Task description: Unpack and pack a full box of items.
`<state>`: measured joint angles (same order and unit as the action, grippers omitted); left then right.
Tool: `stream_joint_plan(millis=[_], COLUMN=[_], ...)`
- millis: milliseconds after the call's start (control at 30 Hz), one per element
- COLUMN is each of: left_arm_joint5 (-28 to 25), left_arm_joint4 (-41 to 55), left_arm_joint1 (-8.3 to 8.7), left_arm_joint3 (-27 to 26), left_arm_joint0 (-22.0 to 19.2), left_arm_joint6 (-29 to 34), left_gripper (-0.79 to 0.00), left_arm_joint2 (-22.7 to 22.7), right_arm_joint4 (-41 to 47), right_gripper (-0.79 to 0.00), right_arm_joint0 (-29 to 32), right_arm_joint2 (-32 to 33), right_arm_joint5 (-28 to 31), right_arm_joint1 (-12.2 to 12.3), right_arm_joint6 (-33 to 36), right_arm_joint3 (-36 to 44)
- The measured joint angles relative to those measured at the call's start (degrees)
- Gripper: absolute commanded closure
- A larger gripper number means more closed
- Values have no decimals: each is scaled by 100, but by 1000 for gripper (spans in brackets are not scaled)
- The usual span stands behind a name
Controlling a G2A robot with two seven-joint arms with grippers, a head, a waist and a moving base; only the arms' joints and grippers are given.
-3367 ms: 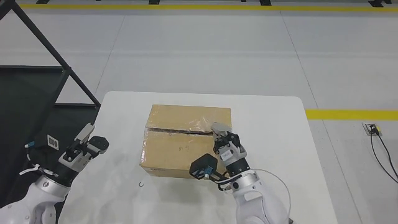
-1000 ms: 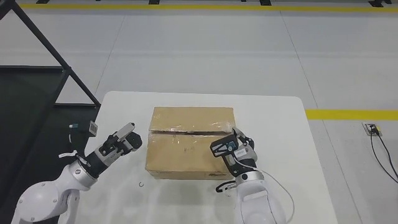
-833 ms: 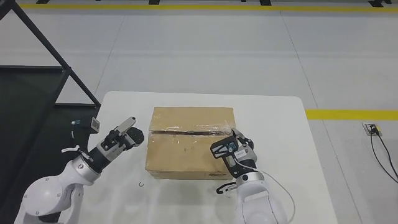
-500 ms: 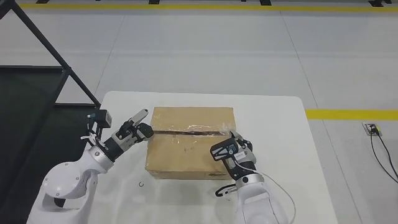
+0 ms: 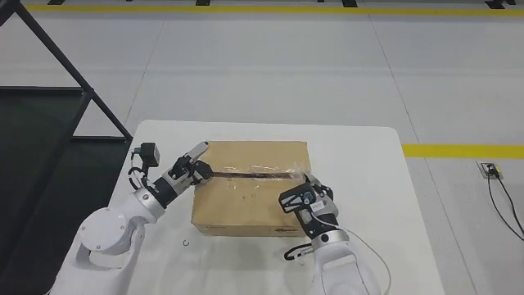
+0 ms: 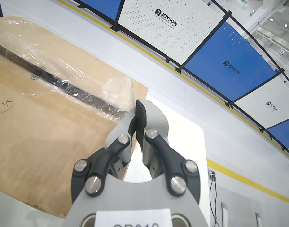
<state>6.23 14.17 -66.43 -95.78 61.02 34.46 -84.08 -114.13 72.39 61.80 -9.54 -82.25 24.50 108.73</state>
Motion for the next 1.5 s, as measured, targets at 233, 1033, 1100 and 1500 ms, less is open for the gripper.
stream_joint_plan(millis=[233,1033,1100,1500], left_arm_joint5=[-9,-90,-98,-105], left_arm_joint4=[13,106,113,115], left_arm_joint1=[-33,6,8,26], left_arm_joint3=[345,339,331,270], left_arm_joint0=[-243,-81,-75,-24], left_arm_joint6=[-126,-12,-12,-27], left_gripper=[-785,-785,-785,-785], left_arm_joint2=[260,240,242,234], right_arm_joint4=[130,546,560,626], right_gripper=[0,-126,-157,-163], right_arm_joint0=[31,-356,-361,-263], right_arm_joint2=[-27,-58,-51,87], right_arm_joint5=[-124,-438,-437,-459], right_arm_joint1=[-54,-294,-308,-359], right_arm_joint6=[143,1115,1149,1072], right_arm_joint3=[40,-167,-171,-118])
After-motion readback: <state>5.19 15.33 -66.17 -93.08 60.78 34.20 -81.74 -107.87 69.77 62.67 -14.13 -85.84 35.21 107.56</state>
